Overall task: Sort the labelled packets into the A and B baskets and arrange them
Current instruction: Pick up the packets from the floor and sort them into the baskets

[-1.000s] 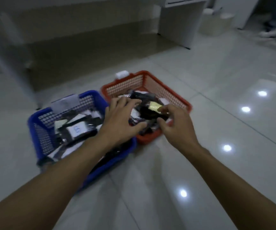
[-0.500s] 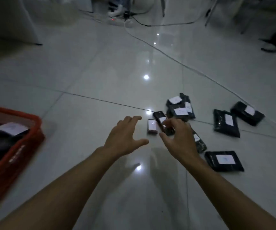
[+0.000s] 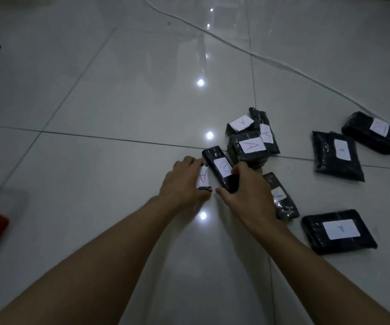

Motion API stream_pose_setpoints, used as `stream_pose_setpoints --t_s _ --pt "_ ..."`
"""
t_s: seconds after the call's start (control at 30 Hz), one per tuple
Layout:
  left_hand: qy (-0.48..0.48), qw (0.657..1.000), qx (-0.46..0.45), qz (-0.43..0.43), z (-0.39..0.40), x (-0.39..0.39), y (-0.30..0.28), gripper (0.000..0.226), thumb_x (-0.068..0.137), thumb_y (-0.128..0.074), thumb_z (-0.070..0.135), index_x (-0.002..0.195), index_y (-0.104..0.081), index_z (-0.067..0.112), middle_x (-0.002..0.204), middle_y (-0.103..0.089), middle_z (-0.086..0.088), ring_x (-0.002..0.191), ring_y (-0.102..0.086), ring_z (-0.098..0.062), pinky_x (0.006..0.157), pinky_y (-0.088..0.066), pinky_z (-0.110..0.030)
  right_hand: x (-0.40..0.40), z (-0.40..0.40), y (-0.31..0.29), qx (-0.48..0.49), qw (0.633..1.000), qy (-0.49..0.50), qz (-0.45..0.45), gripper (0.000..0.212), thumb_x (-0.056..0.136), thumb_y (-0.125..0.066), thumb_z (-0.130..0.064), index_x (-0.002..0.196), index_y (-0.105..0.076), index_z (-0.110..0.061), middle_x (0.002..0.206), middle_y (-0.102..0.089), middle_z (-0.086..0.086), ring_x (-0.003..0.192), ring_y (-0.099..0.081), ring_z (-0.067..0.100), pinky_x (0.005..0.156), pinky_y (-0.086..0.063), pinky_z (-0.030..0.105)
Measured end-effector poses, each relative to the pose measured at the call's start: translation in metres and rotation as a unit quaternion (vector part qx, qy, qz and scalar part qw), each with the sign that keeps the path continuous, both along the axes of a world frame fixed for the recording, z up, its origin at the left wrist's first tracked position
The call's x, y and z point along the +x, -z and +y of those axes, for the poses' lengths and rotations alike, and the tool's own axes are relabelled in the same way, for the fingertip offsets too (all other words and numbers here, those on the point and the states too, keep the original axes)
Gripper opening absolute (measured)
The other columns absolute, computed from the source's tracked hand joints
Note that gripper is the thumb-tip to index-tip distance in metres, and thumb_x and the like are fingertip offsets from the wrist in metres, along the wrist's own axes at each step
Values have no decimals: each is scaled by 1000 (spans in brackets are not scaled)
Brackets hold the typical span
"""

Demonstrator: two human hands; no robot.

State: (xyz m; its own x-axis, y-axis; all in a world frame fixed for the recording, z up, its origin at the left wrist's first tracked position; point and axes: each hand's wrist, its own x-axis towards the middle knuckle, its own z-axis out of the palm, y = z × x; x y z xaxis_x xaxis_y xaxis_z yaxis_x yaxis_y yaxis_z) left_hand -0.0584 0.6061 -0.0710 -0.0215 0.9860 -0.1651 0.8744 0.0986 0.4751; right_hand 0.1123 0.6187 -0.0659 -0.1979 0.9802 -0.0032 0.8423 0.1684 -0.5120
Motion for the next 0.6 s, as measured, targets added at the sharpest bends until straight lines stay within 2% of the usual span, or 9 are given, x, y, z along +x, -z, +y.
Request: stream_pose_setpoints --t_s 0.13,0.27,0.43,0.6 --pt "-14 1000 21 -11 -11 -15 -1 83 67 -80 45 137 -44 19 128 -41 -3 116 -41 -24 92 -45 -40 -8 2 -1 -7 1000 -1 1 41 80 -78 -29 110 -52 -18 106 -66 4 100 -64 25 81 -56 43" --pt "-47 996 71 -3 -39 -52 -19 81 66 -80 48 135 -46 22 125 -43 0 113 -41 -20 90 -44 -38 -29 -5 -11 15 997 -39 60 38 78 -80 -23 106 -56 -19 97 -63 -7 87 -61 11 72 -51 25" --pt "-118 985 117 35 -104 -125 -54 81 63 -75 58 131 -48 22 121 -45 2 109 -44 -21 87 -45 -39 -109 -33 -29 45 984 -126 120 37 73 -81 -26 102 -59 -23 94 -66 -8 79 -60 12 71 -50 30" --pt "-213 960 152 97 -193 -199 -94 90 58 -64 70 131 -49 21 118 -49 2 105 -45 -19 88 -44 -40 -204 -86 -56 43 957 -219 185 34 73 -81 -24 99 -59 -22 93 -65 -9 77 -58 11 67 -40 24"
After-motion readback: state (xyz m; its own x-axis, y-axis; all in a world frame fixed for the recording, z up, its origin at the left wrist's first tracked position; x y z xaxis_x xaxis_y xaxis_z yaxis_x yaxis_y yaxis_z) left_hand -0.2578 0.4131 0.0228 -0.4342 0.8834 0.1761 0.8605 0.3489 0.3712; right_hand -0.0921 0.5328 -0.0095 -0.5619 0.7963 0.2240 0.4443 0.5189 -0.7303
